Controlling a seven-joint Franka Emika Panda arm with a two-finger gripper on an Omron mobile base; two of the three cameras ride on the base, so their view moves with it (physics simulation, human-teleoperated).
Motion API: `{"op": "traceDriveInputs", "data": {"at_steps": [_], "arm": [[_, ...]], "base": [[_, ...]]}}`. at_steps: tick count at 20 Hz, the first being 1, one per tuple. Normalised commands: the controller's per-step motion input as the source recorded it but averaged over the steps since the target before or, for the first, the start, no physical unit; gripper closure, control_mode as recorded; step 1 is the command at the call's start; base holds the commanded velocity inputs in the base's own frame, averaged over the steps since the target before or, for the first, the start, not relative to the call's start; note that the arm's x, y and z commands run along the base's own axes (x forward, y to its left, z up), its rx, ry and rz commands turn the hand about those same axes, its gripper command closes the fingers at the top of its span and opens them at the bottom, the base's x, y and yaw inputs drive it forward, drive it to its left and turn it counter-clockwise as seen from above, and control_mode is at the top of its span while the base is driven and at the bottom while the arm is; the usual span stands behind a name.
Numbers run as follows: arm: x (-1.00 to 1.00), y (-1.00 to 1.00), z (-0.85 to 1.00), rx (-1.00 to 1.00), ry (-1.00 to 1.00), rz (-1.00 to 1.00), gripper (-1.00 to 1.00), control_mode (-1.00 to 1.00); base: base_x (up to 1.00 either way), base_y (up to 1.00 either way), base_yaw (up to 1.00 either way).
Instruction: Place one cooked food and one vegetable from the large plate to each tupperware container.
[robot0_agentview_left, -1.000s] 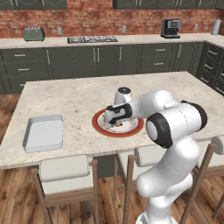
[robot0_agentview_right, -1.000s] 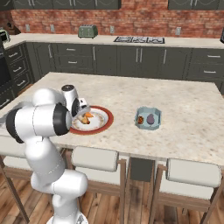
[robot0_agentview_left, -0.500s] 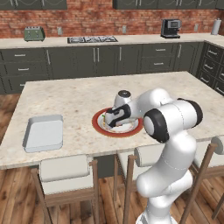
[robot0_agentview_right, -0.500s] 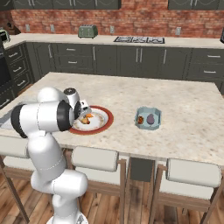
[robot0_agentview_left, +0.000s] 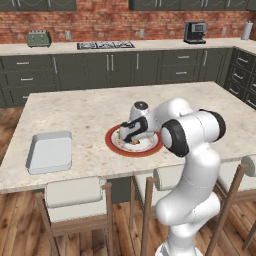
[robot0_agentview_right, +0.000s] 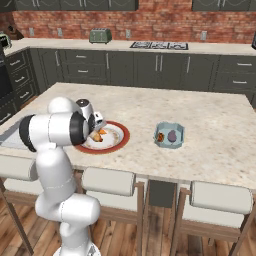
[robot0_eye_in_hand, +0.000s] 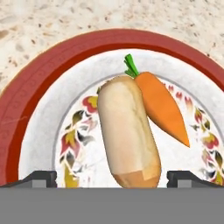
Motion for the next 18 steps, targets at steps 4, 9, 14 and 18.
{"op": "traceDriveInputs", "data": {"at_steps": [4,9,14,18], "arm": [[0.37,0.0,-0.17,0.0,0.0,0.0,-1.0,-1.0],[0.02,0.0,-0.43,0.0,0.02,0.0,-1.0,-1.0],[-0.05,0.09,-0.67,-0.01,0.04,0.0,-1.0,-1.0],[0.0,0.23,-0.64,-0.01,0.07,0.0,-1.0,-1.0]], "base": [[0.0,0.0,0.0],[0.0,0.0,0.0],[0.0,0.0,0.0],[0.0,0.0,0.0]]}}
